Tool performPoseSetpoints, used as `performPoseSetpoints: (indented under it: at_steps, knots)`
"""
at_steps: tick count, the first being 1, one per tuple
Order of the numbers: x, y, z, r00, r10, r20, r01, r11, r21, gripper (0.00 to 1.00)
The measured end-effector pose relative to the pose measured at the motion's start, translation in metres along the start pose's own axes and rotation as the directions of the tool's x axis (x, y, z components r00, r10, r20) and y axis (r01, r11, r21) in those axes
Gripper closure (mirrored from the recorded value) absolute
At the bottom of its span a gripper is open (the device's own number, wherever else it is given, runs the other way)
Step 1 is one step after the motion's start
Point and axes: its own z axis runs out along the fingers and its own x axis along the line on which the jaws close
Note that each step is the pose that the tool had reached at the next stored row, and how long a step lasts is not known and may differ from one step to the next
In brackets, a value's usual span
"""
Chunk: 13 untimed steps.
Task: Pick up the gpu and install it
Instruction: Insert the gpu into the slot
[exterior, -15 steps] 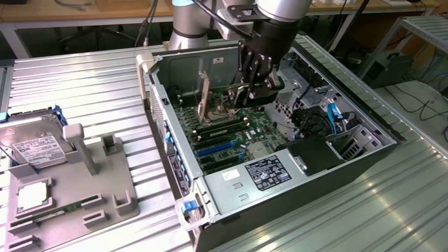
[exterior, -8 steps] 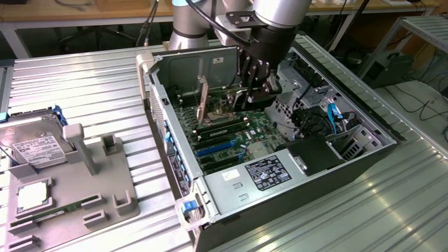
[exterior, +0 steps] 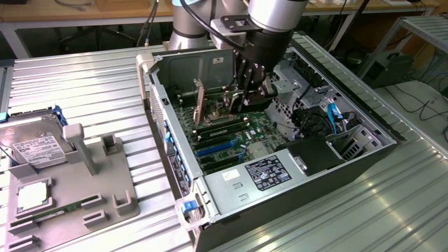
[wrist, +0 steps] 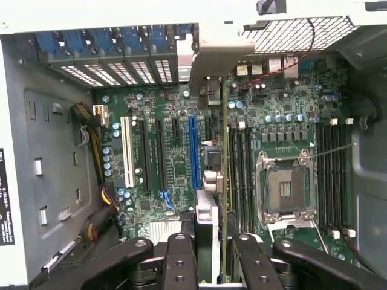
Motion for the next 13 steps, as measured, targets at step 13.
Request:
performPoseSetpoints:
  at_steps: [13]
  knots:
    - [0.007,0.0076,0.0199,0.9996,-0.03,-0.001,0.03,0.9996,-0.0028,0.72]
